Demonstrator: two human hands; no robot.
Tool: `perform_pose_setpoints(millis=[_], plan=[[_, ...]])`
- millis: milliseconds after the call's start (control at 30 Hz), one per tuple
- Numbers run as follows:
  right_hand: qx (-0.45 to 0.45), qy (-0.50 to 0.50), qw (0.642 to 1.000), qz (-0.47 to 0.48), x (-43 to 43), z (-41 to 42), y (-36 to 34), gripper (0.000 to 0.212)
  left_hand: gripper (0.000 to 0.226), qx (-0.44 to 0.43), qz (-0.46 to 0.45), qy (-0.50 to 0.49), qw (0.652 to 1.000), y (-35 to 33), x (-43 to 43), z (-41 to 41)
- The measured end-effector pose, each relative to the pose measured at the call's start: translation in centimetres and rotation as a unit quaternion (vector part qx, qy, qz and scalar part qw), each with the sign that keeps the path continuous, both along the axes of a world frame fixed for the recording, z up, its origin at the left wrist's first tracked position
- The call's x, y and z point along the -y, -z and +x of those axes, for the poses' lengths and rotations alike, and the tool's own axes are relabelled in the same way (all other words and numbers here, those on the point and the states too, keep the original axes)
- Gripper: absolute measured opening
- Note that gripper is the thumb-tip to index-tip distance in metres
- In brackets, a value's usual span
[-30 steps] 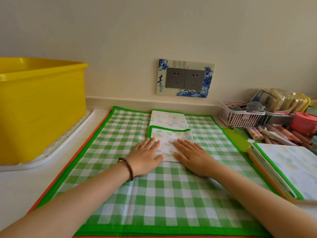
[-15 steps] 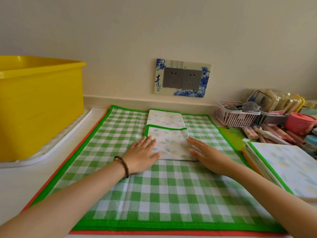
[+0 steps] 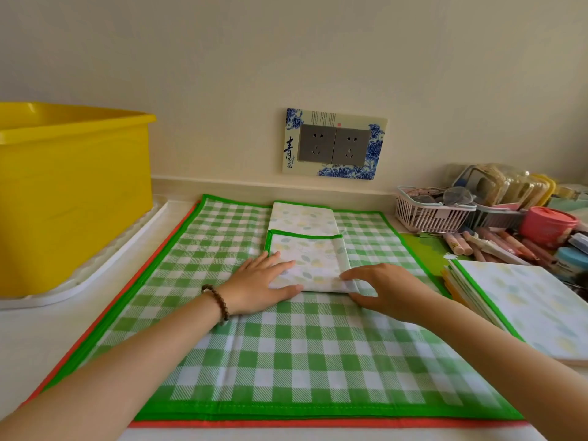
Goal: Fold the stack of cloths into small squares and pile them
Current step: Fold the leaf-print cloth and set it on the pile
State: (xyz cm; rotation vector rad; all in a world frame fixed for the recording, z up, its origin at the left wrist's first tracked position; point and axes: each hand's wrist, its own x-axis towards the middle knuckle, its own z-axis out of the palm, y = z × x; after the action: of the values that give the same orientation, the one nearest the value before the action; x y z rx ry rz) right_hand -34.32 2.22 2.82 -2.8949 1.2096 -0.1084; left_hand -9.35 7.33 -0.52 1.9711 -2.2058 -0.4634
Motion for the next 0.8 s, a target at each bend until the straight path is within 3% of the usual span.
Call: perform_pose_setpoints(millis=[133,233,400,633,800], plan=[[0.004,0.0,1.0,-0.02,0.1,0.3,0.1,0.035,0.079,-0.022,0.016,0.007,1.0,-0.6,0.0,0.3],[0.063,0.001,0.997,-0.033,0.1,-0.3,0.7,0.031,0.084,-0.056,0.014,0.025,0.998,-1.3,-0.5,0.8],[0.199,-0.055,0.977,-0.057,-2.8,-2.6,0.7,0.028,0.064,-0.075,-0.04,0.073,0.994,-1.8,-2.4,1.9],[0.257,-0.171,0.947,-0.092,-6.9,-4.2,1.2,0.027,0.09,0.108,-0.078,0.122,0.984,-2.1,-4.0,2.1],[0.154,-0.134,0.976,-0.072,-5.4,-3.8,1.1,0.056,0.1,0.142,-0.069,0.132,0.979,-2.2,-5.2,0.7]])
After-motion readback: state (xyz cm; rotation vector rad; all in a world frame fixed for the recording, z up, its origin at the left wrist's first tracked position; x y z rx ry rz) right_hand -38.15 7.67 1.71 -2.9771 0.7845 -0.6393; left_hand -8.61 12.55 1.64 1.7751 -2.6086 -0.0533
